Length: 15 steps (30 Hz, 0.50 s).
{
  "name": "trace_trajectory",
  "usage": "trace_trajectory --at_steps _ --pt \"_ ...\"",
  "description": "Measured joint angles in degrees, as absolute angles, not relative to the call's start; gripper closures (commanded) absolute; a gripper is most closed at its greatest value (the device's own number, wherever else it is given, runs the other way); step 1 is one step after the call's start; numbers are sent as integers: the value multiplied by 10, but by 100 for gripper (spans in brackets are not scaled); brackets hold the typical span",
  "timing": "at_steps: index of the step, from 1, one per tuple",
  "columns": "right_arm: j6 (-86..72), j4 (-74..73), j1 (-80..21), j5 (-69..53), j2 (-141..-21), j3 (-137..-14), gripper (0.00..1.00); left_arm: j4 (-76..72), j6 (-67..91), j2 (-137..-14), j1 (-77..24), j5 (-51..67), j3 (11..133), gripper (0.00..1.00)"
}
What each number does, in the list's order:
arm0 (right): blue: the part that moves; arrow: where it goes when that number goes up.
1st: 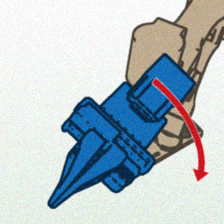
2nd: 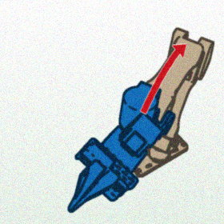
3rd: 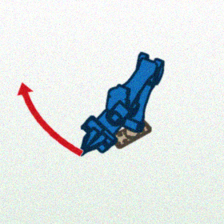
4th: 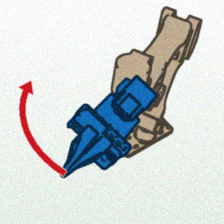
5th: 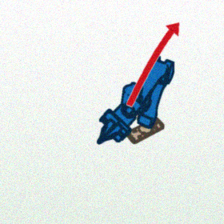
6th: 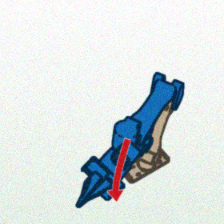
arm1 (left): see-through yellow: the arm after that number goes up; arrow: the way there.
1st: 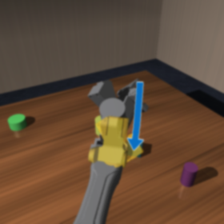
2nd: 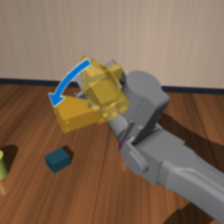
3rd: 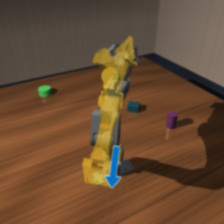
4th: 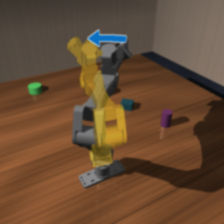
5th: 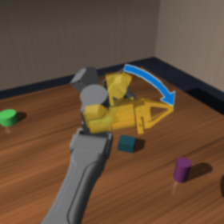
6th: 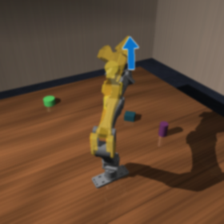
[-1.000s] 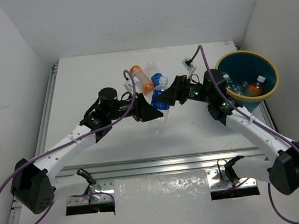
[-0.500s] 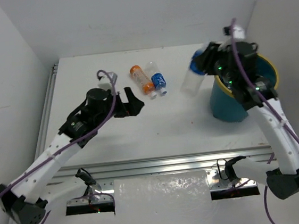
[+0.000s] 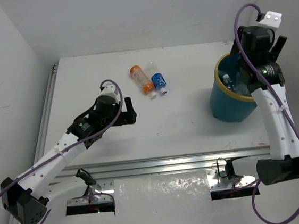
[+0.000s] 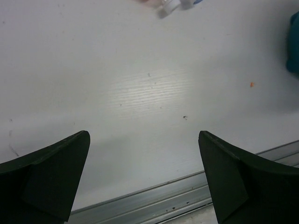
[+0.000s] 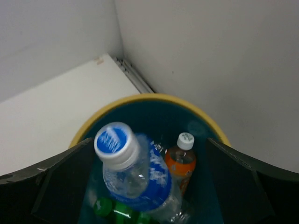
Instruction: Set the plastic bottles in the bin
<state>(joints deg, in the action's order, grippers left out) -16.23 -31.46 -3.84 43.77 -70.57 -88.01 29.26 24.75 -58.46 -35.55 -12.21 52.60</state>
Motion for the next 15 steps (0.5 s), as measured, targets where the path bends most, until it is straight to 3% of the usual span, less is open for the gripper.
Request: trace_trajectory --at_steps 8,15 --pt "-194 -389 -39 361 -711 -882 1 305 292 -703 -356 -176 619 0" --pt "-271 -383 -39 137 -530 -733 1 282 326 -919 -355 -281 818 0"
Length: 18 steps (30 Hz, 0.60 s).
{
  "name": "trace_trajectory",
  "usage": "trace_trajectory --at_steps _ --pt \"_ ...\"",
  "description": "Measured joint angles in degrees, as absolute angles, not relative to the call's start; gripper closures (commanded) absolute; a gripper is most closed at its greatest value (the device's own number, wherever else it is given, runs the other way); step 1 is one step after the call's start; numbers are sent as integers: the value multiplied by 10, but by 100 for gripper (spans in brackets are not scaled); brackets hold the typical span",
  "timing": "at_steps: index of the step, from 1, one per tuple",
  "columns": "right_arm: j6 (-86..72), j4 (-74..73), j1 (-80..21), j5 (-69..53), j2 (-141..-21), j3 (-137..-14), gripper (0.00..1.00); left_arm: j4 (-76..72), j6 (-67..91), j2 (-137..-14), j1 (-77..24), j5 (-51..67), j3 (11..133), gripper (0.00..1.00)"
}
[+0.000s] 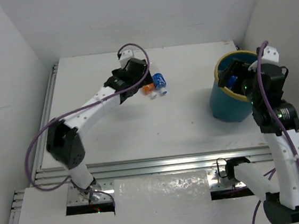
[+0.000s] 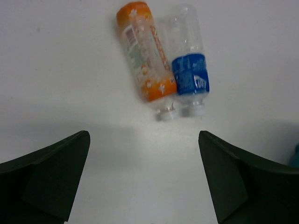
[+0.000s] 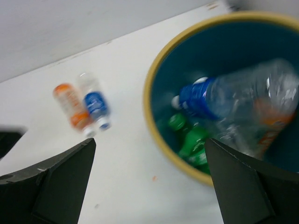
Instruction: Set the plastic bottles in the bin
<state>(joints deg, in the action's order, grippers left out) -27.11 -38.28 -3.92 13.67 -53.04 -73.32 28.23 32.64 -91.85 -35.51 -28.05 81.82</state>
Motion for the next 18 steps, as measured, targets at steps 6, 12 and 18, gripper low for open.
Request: trace_trajectory --at_steps 6,12,18 --pt "-307 -393 -39 -4 -434 -626 1 305 333 -1153 -346 -366 1043 3" --pt "-306 -424 -39 -67 -384 -597 1 319 326 -1326 -321 -385 1195 7" --pt "-295 -442 -41 -100 -348 -580 1 296 322 -1355 -292 -364 1154 14"
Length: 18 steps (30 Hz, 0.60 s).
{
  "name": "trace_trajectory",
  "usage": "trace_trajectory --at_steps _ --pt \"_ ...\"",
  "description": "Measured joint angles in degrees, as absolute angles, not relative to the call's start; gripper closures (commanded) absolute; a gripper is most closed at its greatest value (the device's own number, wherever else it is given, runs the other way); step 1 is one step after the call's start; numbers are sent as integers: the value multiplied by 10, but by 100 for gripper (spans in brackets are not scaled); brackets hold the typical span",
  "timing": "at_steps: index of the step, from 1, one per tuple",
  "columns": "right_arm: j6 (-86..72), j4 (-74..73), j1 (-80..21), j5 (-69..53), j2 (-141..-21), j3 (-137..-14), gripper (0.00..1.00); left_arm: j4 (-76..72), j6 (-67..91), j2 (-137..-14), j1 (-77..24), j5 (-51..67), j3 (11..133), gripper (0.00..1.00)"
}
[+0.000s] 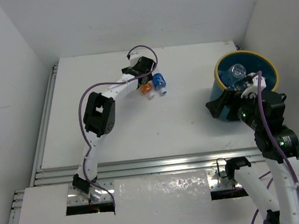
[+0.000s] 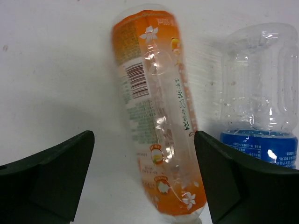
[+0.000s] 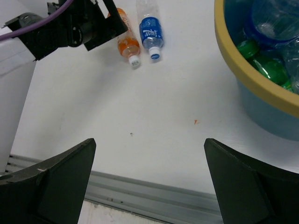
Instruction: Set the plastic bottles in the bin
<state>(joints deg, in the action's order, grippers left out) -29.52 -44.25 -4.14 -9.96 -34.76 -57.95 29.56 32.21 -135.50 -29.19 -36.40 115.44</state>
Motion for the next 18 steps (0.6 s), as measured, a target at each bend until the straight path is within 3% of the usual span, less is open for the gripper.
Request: trace_trajectory --at_steps 4,10,12,15,16,18 --pt "-295 -446 -43 -120 -347 -576 1 250 298 -1356 -276 -321 1132 16" --pt "-297 -445 -43 -141 -347 -576 1 230 277 -1375 -256 -280 1119 46" --pt "-300 -440 -43 -147 -348 -576 1 206 279 -1359 -250 -273 1086 48" --pt "-305 -428 -43 -160 -347 -573 1 170 281 -1296 -239 -261 981 71" --pt "-308 -418 -43 -169 -348 -569 1 161 281 -1268 -235 -258 934 90" --pt "-315 -404 -43 -196 -352 -557 1 157 280 -1222 -232 -248 870 98"
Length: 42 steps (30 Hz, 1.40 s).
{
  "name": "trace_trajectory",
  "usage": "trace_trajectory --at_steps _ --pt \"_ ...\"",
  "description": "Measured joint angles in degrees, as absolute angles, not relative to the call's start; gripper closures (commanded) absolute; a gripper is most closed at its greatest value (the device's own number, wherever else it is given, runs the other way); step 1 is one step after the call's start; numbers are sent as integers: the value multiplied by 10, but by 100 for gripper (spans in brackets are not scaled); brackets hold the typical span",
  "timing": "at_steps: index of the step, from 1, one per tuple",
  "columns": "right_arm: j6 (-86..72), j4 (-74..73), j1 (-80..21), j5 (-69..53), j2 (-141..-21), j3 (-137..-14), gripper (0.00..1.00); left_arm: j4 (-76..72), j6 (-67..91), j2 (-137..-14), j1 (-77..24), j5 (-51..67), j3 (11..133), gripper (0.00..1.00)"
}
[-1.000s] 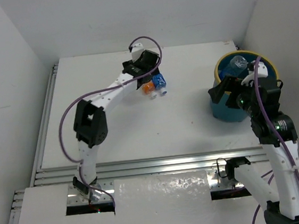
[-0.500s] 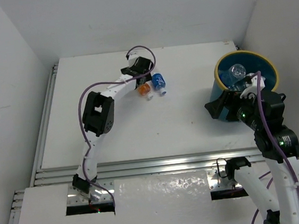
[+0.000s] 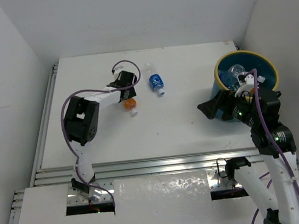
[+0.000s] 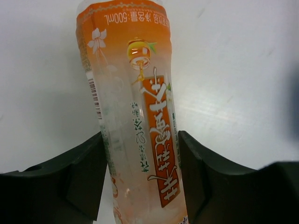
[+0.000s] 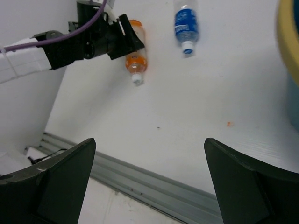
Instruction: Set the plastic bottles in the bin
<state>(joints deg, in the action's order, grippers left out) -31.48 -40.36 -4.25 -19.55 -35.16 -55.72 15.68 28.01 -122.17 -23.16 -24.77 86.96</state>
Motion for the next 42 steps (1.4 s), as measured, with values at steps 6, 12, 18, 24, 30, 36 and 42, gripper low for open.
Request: trace_trajectory --at_steps 6,12,18,24,30,36,42 --pt "-356 -316 -43 -325 -398 -516 1 91 274 -1018 -245 -197 597 100" --pt "-427 -178 -56 -426 -447 -502 1 -65 267 -760 -283 -18 388 100" --pt "-446 -86 -187 -393 -526 -503 1 -246 285 -630 -308 181 295 100" --pt "-436 -52 -293 -308 -588 -503 1 -361 334 -597 -320 301 245 100" --pt "-434 -34 -353 -229 -637 -504 1 -444 381 -582 -326 368 232 100" --pt "-436 -18 -382 -212 -656 -517 94 -463 405 -586 -337 371 226 77" --pt "-433 -23 -382 -189 -646 -523 100 -403 385 -585 -345 335 256 0"
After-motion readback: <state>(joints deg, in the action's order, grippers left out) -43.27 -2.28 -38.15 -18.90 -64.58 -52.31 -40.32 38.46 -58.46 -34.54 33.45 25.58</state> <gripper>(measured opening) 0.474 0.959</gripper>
